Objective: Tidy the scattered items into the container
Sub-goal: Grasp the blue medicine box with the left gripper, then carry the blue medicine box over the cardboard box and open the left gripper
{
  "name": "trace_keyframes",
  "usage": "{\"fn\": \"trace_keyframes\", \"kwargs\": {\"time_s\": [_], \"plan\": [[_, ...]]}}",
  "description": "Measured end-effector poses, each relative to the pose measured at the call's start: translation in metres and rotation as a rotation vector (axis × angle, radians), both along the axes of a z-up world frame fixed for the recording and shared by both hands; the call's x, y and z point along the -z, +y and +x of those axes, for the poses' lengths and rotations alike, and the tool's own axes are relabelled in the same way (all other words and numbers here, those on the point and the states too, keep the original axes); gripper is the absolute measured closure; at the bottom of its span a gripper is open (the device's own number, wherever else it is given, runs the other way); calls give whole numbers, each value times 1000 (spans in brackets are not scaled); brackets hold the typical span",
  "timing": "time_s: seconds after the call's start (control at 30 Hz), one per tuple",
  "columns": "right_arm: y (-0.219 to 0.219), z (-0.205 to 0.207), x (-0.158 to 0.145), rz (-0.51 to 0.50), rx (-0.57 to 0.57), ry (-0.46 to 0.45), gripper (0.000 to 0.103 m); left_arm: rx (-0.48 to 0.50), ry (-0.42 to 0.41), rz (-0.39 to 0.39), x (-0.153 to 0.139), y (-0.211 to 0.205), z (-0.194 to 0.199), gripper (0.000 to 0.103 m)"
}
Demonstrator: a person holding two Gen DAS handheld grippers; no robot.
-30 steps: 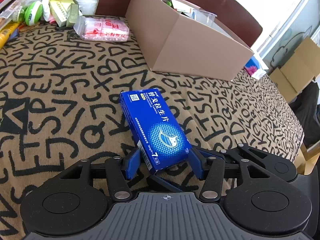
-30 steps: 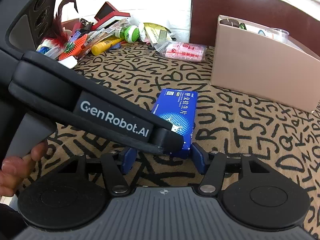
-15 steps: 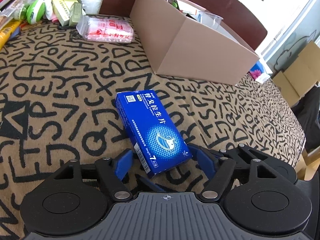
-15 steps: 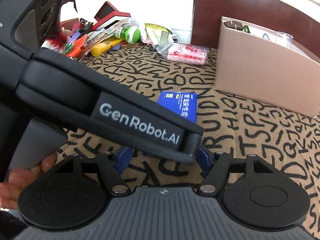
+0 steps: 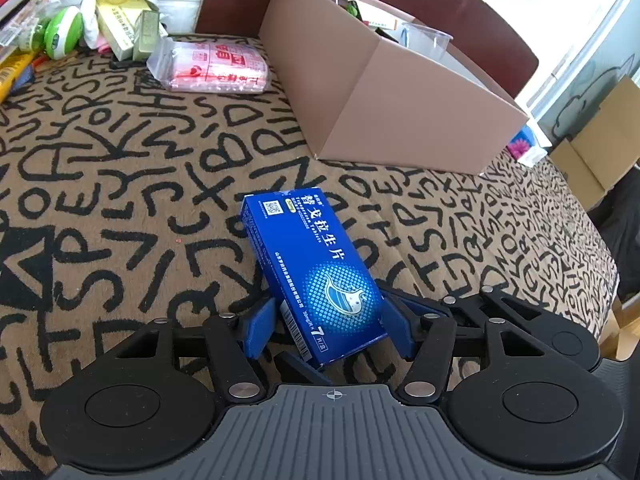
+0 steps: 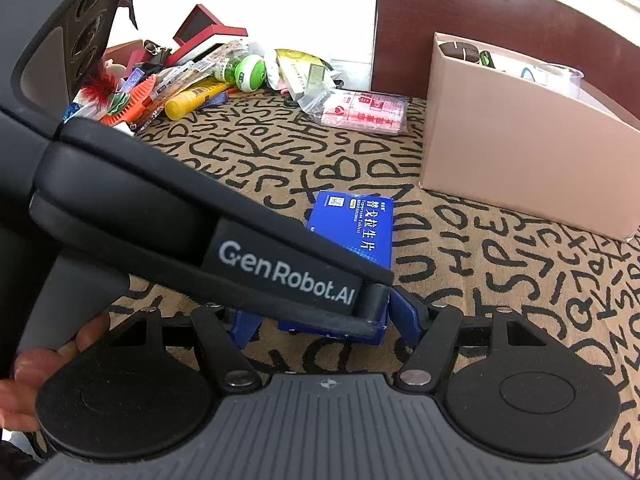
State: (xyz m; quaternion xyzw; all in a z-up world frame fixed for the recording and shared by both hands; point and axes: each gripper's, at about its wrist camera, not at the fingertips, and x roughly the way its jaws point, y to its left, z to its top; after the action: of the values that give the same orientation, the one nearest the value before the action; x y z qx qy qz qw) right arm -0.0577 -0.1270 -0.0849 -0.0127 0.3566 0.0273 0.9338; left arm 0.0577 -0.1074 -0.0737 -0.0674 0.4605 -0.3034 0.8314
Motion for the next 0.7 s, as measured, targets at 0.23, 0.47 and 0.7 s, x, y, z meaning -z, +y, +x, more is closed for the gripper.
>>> {"fn": "trace_keyframes", "kwargs": {"time_s": [0.23, 0.47, 0.7], "plan": [[-5, 7, 5, -1, 13, 2, 38, -1, -20, 31, -2, -6, 3, 40], [-8, -7, -8, -13, 14, -23, 38, -8, -33, -13, -22, -7, -9, 41], [-15, -26, -47, -56, 26, -133, 38, 22, -148, -50, -69, -22, -21, 40]]}}
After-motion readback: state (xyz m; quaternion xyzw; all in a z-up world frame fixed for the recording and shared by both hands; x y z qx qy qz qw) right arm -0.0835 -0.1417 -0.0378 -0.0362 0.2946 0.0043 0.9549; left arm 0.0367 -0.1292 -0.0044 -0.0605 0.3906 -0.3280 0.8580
